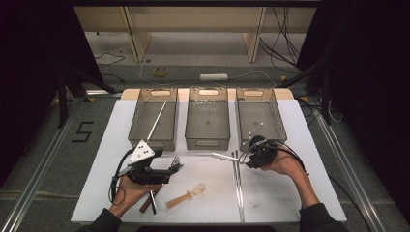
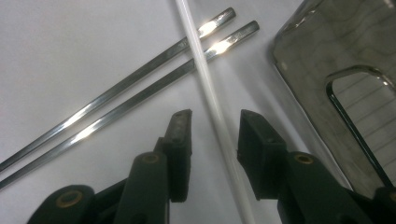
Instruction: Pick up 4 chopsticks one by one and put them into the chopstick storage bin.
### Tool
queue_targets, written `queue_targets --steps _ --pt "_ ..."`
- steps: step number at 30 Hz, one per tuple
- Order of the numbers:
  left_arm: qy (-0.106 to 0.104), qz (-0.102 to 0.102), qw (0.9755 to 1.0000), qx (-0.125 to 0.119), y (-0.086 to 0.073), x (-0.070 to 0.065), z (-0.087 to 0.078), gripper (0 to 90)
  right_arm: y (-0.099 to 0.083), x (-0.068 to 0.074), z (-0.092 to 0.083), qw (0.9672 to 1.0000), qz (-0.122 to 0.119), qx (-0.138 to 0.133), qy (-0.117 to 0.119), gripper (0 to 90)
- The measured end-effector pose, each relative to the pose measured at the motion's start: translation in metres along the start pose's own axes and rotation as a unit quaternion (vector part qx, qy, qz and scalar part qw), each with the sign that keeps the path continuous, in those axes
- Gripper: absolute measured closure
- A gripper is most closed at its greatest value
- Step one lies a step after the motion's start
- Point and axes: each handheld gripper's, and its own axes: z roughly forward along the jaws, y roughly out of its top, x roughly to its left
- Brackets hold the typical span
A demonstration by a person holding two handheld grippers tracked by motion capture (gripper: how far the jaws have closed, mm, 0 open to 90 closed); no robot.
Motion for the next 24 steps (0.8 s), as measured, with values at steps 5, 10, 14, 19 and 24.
queue_targets --steps 5,10,14,19,24 --pt "-0.005 0.002 1.0 0.003 -0.002 -0.004 0.001 16.7 0.001 0.0 0.003 1.0 -0.002 0.009 0.003 69.1" --pt "-0.004 0.009 0.9999 0.004 -0.002 -0.006 0.001 16.6 0.002 -0.001 0.007 0.9998 -0.003 0.018 0.003 72.6" --pt "-0.005 0.007 0.9999 0.007 -0.003 -0.004 0.002 16.5 0.003 -0.001 0.009 0.9997 -0.01 0.021 0.004 74.7" --pt "-0.008 0.01 0.9999 0.005 -0.002 -0.006 0.002 16.5 0.003 0.0 0.013 0.9993 -0.019 0.033 0.0 79.0" --pt "-0.008 0.01 0.9999 0.006 -0.002 -0.006 0.002 16.5 0.004 0.003 0.013 0.9988 -0.034 0.036 -0.002 83.5"
